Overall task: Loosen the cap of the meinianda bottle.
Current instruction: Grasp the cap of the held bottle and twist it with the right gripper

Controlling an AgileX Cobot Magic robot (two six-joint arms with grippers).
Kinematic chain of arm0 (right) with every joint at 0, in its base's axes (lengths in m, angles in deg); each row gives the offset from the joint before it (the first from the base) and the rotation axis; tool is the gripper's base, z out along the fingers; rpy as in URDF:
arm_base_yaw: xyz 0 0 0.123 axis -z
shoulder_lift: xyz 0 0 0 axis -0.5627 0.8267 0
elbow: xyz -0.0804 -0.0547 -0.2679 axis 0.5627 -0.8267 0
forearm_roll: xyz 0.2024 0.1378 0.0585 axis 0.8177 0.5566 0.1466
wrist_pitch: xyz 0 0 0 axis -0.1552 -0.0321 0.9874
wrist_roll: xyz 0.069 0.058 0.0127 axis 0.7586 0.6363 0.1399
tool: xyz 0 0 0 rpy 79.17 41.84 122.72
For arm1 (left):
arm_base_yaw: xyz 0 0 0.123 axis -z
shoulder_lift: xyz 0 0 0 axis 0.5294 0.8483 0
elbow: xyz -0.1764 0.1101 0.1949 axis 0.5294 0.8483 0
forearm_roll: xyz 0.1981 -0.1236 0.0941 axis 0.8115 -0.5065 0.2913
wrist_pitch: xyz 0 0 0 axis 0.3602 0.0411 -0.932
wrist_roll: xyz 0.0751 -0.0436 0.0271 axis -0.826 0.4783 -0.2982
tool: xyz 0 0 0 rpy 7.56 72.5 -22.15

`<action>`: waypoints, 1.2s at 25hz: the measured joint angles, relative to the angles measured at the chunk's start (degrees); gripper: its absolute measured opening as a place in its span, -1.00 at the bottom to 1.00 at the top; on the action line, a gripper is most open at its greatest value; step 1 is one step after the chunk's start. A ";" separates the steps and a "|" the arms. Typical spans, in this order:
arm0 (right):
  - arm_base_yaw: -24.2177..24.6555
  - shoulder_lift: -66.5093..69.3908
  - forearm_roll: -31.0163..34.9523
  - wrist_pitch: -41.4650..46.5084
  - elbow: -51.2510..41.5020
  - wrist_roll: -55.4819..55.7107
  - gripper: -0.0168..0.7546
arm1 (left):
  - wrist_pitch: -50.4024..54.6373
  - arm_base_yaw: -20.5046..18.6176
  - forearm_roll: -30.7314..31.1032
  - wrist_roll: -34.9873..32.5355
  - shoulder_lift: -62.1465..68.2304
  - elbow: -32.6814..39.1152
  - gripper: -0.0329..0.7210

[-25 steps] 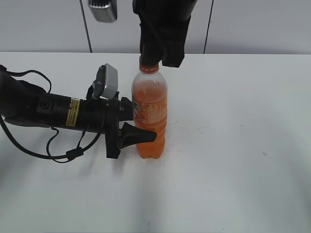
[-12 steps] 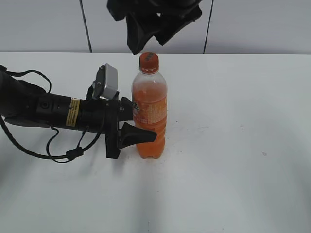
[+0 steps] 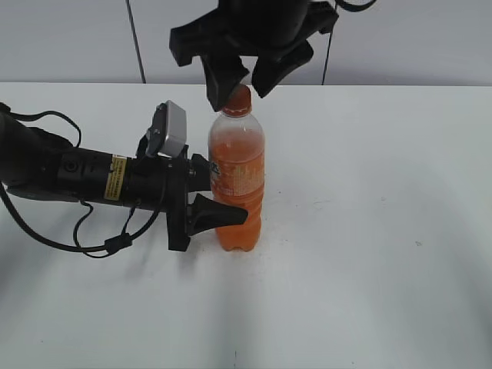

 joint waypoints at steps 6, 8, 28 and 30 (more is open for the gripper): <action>0.00 0.54 0.61 0.00 0.00 0.24 0.04 | 0.00 0.00 0.01 0.00 0.00 0.00 0.10; 0.00 0.54 0.62 0.00 0.00 0.29 -0.13 | 0.00 0.00 0.01 0.00 0.00 0.00 0.10; 0.00 0.48 0.50 0.28 0.22 -70.83 -0.25 | -0.15 -0.05 0.40 -0.41 0.00 0.00 0.10; 0.00 0.43 0.41 0.28 0.22 -68.06 -0.23 | -0.18 -0.05 0.40 -0.41 0.00 0.00 0.10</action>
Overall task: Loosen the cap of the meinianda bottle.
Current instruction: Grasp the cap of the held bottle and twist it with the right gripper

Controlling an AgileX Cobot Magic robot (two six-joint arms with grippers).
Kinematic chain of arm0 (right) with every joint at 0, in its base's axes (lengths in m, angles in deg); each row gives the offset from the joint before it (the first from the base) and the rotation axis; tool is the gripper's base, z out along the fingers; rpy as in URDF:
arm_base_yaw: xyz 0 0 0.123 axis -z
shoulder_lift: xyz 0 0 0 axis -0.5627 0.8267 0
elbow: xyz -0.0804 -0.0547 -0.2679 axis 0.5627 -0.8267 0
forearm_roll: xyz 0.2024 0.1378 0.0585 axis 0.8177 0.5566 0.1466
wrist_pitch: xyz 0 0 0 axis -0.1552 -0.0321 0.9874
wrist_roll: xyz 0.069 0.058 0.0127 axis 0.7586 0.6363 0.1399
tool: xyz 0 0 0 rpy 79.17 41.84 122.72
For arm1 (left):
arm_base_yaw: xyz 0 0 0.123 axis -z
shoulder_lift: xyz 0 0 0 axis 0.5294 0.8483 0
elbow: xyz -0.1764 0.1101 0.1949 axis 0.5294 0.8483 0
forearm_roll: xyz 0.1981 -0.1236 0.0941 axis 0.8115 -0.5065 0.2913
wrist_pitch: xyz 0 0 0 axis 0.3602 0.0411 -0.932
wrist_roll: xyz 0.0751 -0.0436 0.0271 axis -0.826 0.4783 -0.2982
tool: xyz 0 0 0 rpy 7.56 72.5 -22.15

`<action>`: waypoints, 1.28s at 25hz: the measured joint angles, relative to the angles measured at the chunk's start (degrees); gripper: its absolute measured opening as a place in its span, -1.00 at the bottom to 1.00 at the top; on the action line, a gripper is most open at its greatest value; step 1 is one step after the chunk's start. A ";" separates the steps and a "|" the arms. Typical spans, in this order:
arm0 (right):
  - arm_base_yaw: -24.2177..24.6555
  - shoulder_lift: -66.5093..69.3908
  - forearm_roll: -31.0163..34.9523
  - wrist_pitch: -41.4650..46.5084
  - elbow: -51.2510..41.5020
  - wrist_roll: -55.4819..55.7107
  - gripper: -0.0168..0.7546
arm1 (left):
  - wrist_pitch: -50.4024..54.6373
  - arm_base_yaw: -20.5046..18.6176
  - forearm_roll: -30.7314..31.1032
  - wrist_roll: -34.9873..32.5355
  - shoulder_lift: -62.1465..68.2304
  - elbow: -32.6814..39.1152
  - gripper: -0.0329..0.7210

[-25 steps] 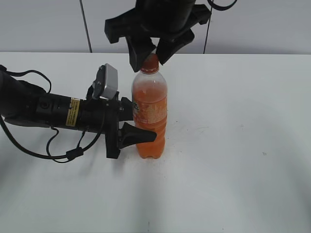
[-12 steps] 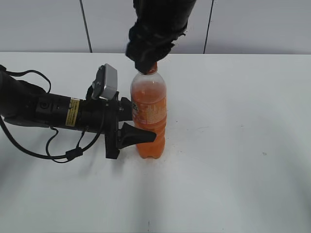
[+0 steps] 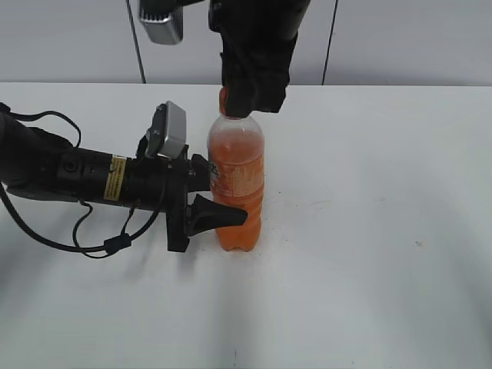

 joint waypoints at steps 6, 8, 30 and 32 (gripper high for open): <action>0.00 -1.65 1.90 -0.05 0.00 16.55 0.42 | 0.05 0.00 -0.05 0.00 0.00 0.00 0.10; 0.00 -3.17 4.24 -0.05 0.00 21.70 0.51 | 0.05 0.00 -0.05 0.00 0.00 0.00 0.10; 0.00 -0.40 -1.63 -0.05 -0.16 70.14 0.35 | 0.05 0.05 -0.10 0.00 0.00 0.00 0.10; 0.00 -0.19 -1.28 -0.05 -0.24 69.25 0.22 | 0.05 0.05 -0.10 0.00 0.00 0.00 0.10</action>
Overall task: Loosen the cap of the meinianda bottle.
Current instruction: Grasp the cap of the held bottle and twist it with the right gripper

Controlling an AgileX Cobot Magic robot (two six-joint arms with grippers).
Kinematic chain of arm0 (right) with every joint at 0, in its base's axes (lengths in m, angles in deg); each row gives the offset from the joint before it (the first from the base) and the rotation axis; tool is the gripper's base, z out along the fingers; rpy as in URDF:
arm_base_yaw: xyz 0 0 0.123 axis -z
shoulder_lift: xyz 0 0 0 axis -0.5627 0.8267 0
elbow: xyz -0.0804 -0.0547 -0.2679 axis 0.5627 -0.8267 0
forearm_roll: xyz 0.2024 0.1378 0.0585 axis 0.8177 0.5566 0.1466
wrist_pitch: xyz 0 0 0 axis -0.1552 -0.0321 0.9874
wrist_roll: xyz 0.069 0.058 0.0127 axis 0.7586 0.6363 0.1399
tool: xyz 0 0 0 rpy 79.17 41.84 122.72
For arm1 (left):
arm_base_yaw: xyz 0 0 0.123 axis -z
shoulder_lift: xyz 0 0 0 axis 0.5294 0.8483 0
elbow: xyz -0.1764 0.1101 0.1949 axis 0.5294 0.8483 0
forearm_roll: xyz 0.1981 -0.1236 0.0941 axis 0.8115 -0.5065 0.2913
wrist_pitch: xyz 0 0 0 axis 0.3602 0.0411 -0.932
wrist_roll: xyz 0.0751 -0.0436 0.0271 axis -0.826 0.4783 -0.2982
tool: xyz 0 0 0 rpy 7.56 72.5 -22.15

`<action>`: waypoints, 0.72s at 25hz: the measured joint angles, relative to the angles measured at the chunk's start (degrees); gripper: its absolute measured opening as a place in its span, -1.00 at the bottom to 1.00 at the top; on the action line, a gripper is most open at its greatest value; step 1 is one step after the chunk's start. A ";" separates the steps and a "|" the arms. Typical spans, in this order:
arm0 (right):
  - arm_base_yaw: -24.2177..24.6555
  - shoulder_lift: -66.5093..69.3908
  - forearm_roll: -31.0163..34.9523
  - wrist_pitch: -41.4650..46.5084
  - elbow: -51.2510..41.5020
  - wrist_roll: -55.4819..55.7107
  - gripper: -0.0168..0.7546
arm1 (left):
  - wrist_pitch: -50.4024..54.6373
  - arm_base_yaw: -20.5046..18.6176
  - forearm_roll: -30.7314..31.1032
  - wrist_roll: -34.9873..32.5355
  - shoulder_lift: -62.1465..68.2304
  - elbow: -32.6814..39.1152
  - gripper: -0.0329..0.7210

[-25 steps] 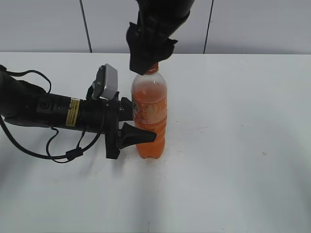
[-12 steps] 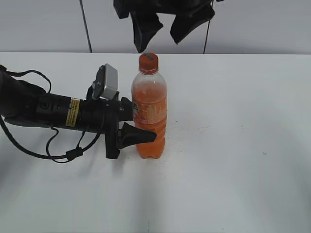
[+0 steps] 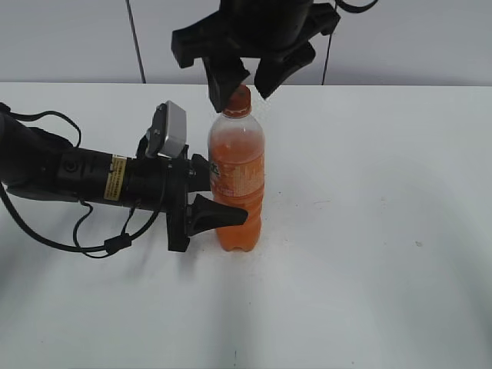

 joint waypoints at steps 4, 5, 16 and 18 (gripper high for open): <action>0.00 0.02 0.52 -0.17 -0.09 -2.80 -0.28 | 0.00 0.00 -0.17 0.07 0.00 0.00 0.10; 0.00 0.02 0.57 -0.24 -0.09 -4.55 -0.27 | 0.00 0.00 -0.12 0.07 0.00 0.00 0.10; 0.00 0.02 1.43 -0.18 -0.03 -57.60 -0.27 | -0.01 0.00 0.29 0.02 0.00 0.00 0.10; 0.00 0.02 1.43 0.01 0.03 -66.70 -0.27 | -0.06 0.00 0.42 -0.04 0.00 0.00 0.10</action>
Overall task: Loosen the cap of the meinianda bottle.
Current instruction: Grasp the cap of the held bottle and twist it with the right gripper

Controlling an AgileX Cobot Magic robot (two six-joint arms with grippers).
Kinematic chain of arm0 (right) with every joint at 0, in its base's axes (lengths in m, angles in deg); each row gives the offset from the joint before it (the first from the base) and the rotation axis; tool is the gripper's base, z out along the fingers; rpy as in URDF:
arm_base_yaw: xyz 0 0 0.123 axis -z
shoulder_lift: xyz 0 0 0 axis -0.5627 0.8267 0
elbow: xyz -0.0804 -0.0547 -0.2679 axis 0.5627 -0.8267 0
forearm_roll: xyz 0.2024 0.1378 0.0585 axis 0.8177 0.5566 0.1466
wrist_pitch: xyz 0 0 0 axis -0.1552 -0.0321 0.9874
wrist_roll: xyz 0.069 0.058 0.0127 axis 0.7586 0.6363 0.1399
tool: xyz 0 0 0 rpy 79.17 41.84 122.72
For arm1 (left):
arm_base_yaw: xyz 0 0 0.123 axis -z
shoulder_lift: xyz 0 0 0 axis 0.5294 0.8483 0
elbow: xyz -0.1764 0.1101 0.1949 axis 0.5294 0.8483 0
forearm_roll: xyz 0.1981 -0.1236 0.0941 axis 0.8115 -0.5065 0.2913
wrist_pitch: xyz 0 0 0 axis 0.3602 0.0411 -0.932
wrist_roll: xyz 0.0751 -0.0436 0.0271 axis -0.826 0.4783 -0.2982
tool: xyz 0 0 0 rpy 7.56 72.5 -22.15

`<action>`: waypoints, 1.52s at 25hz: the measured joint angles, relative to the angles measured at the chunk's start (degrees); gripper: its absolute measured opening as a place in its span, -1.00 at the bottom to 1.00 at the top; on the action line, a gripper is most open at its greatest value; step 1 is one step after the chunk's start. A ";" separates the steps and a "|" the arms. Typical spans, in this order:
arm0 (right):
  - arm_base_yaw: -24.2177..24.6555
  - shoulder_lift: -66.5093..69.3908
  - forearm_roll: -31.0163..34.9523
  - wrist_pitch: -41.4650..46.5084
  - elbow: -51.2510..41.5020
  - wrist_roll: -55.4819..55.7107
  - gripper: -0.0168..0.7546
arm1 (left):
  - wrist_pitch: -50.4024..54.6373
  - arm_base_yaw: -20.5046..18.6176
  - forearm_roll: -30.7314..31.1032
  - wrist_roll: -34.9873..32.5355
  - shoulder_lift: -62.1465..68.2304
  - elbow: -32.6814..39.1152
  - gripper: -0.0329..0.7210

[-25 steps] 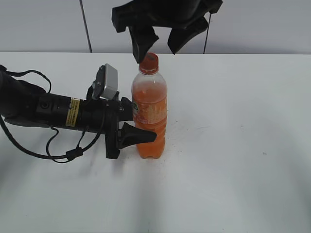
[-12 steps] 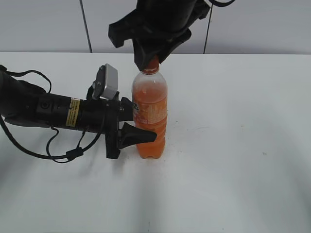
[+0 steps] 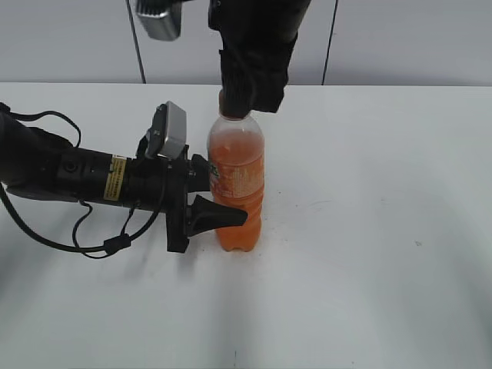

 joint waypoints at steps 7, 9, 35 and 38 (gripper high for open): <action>0.00 -0.05 -0.05 0.07 0.06 -5.61 -0.27 | -0.02 0.00 0.00 0.00 0.00 0.00 0.10; 0.00 -0.05 -0.05 0.46 0.45 -3.60 -0.23 | -0.02 0.00 0.00 0.00 0.00 0.00 0.10; 0.00 -0.70 -0.56 0.22 1.94 69.94 0.37 | -0.02 0.00 0.00 -0.02 0.00 0.00 0.10; 0.00 0.23 -0.56 0.22 1.94 69.98 0.31 | -0.02 0.00 0.00 -0.02 0.00 0.00 0.10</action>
